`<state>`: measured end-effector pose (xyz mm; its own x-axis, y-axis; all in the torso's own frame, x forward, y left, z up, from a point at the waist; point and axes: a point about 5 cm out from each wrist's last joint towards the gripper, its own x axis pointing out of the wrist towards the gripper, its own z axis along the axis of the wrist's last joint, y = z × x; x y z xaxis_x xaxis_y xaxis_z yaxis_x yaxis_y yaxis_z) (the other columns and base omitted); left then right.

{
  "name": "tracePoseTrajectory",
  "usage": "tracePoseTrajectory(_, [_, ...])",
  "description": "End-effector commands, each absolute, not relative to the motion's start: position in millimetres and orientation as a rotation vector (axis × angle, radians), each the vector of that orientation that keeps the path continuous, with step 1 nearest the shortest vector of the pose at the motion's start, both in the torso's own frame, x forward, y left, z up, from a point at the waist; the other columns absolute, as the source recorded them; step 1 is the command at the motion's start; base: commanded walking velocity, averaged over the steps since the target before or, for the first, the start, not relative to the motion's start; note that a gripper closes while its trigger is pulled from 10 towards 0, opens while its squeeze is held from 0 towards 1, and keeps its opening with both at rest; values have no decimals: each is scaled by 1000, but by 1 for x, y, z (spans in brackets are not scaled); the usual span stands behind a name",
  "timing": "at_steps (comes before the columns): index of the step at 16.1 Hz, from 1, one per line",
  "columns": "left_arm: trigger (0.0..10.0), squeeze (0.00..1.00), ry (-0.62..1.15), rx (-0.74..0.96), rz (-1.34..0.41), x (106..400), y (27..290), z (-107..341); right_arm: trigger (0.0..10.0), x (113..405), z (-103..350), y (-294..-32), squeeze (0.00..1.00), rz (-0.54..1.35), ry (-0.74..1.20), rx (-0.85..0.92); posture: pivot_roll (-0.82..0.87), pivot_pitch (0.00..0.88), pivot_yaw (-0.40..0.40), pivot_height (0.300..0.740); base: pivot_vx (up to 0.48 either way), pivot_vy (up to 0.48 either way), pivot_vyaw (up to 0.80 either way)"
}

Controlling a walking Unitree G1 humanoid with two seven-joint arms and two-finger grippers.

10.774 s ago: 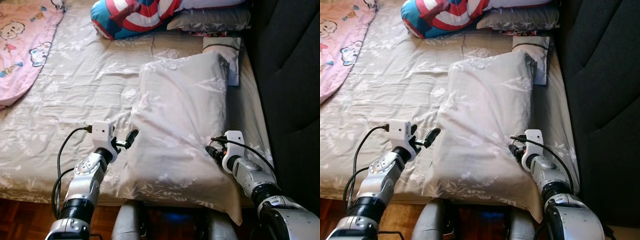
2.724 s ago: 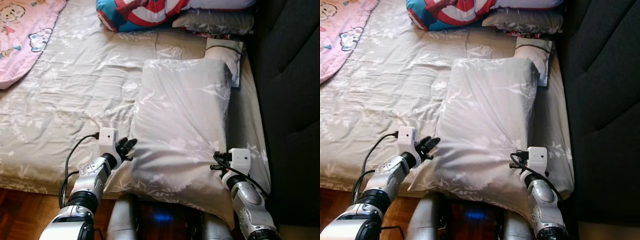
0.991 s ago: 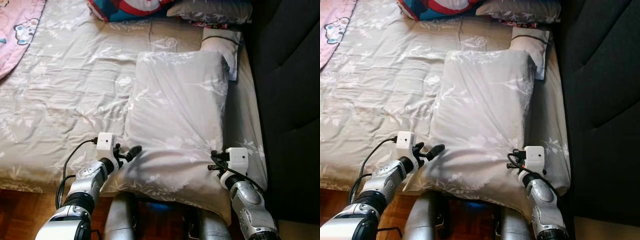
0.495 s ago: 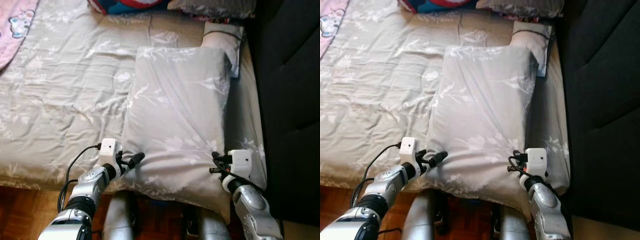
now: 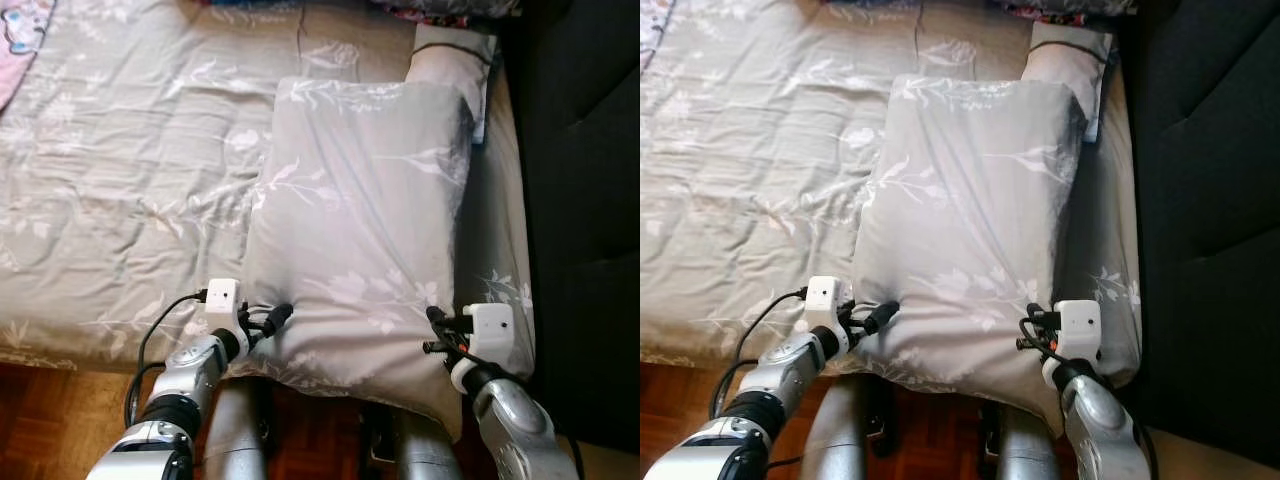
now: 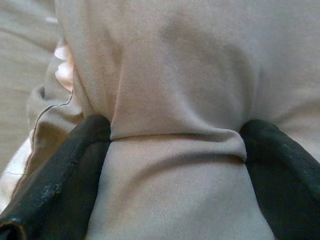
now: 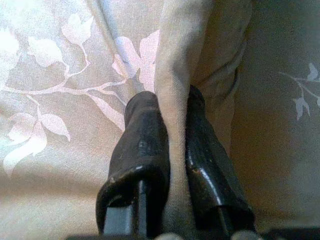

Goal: Clean up the room

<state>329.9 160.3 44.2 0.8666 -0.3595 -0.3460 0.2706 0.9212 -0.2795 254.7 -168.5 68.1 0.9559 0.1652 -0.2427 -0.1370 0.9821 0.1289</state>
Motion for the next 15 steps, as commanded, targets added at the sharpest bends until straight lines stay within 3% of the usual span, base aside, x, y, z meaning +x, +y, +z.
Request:
tracePoseTrajectory(1, [10000, 0, 603, -259, -331, 299, 149, 2, 10000, 236, 49, -170, 0, 148, 360, 133, -201, 544, -105, 648, 0, 0, 0])
tracePoseTrajectory(4, [10000, 0, 632, -296, -342, 295, 142, -3, 10000, 232, 53, -172, 0, 146, 370, 130, -216, 555, -117, 648, 0, 0, 0])
tracePoseTrajectory(5, [1059, 0, 634, -303, -339, 294, 141, -3, 10000, 232, 54, -172, 0, 147, 371, 129, -219, 555, -119, 648, 0, 0, 0])
tracePoseTrajectory(6, [0, 0, 637, -309, -346, 294, 140, -4, 10000, 232, 54, -172, 0, 148, 373, 128, -219, 554, -121, 648, 0, 0, 0])
tracePoseTrajectory(15, [0, 0, 616, -344, -434, 294, 141, 1, 10000, 234, 51, -166, 0, 156, 403, 137, -183, 538, -101, 648, 0, 0, 0])
